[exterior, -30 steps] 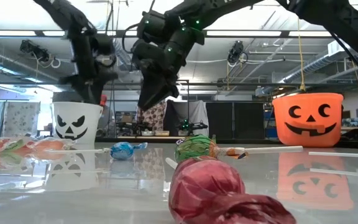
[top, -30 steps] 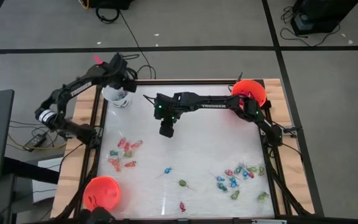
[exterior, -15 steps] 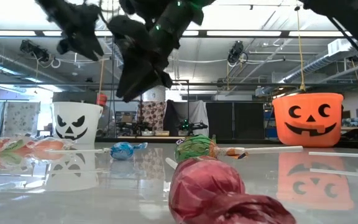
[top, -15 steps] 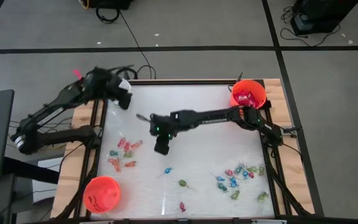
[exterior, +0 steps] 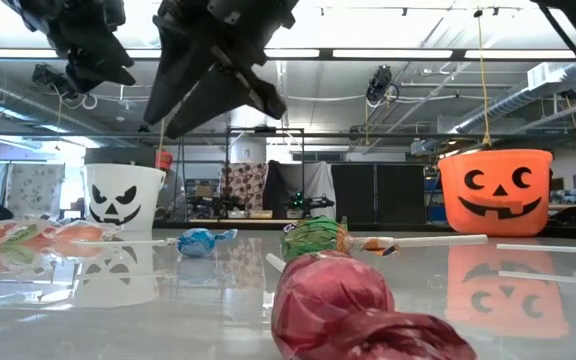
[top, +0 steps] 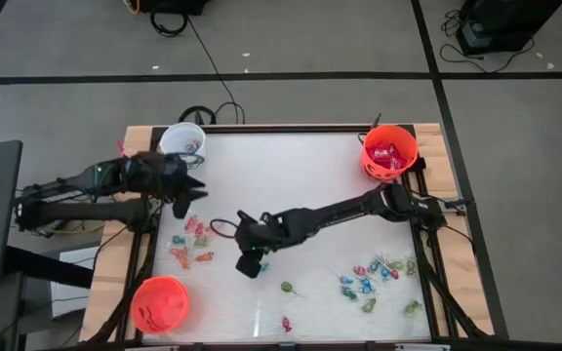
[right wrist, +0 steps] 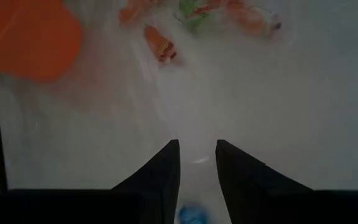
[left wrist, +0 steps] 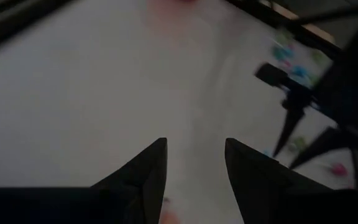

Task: Sort candy by brand, put in halloween buckets
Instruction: Put the blue lollipop into the white bucket

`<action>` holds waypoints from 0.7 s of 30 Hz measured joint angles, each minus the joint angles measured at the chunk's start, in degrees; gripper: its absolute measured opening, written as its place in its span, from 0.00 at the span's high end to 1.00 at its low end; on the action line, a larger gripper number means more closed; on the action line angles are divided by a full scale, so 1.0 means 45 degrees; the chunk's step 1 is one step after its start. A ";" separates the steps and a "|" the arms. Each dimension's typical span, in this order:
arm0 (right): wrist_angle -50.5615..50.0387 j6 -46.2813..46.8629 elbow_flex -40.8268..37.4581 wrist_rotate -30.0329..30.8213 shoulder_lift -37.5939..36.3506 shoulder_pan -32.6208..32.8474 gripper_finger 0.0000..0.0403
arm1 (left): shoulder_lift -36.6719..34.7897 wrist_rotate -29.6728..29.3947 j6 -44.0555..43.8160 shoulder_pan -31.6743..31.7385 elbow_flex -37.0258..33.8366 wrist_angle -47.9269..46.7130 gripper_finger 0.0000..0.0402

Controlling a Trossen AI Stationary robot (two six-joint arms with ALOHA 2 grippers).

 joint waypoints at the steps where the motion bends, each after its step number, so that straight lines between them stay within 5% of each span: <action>1: -0.0071 0.0346 0.0000 0.0122 0.0000 0.0118 0.71 | 0.0000 0.0001 -0.0009 -0.0374 -0.0194 0.0274 0.58; 13: -0.1216 0.2575 -0.0053 0.1410 0.0010 0.1298 0.73 | 0.0039 -0.0046 0.0327 -0.2705 -0.2172 0.2170 0.58; 21: 0.0433 0.0713 -0.1439 0.0982 0.0034 0.0873 0.72 | 0.0131 0.2285 0.0587 -0.3104 -0.4370 0.4659 0.58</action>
